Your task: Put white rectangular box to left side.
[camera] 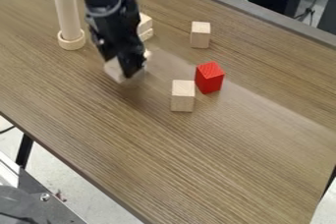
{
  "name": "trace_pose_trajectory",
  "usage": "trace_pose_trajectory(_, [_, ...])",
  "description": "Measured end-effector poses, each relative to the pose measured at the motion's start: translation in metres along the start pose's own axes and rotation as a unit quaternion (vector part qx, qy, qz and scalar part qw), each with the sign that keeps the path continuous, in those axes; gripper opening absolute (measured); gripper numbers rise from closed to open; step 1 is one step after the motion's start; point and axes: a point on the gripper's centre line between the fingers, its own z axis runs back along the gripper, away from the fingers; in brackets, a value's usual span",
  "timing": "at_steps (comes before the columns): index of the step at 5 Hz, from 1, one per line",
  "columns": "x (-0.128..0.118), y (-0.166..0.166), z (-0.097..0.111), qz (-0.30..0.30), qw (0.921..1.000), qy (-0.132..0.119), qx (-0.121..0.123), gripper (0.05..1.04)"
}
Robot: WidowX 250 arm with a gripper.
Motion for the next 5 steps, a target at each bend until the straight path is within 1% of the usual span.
trace_pose_trajectory(1, [-0.006,-0.001,-0.013,0.013,0.9999,0.007,-0.003,0.545])
trace_pose_trajectory(2, [-0.007,0.004,-0.019,0.035,0.9994,0.006,0.001,0.622])
trace_pose_trajectory(3, [-0.01,0.006,-0.022,0.049,0.9987,0.015,-0.006,0.918])
trace_pose_trajectory(4, [-0.006,0.006,-0.002,0.06,0.9981,0.011,-0.01,1.001])
trace_pose_trajectory(5, [0.008,0.006,0.05,0.083,0.9959,-0.035,-0.002,1.0])
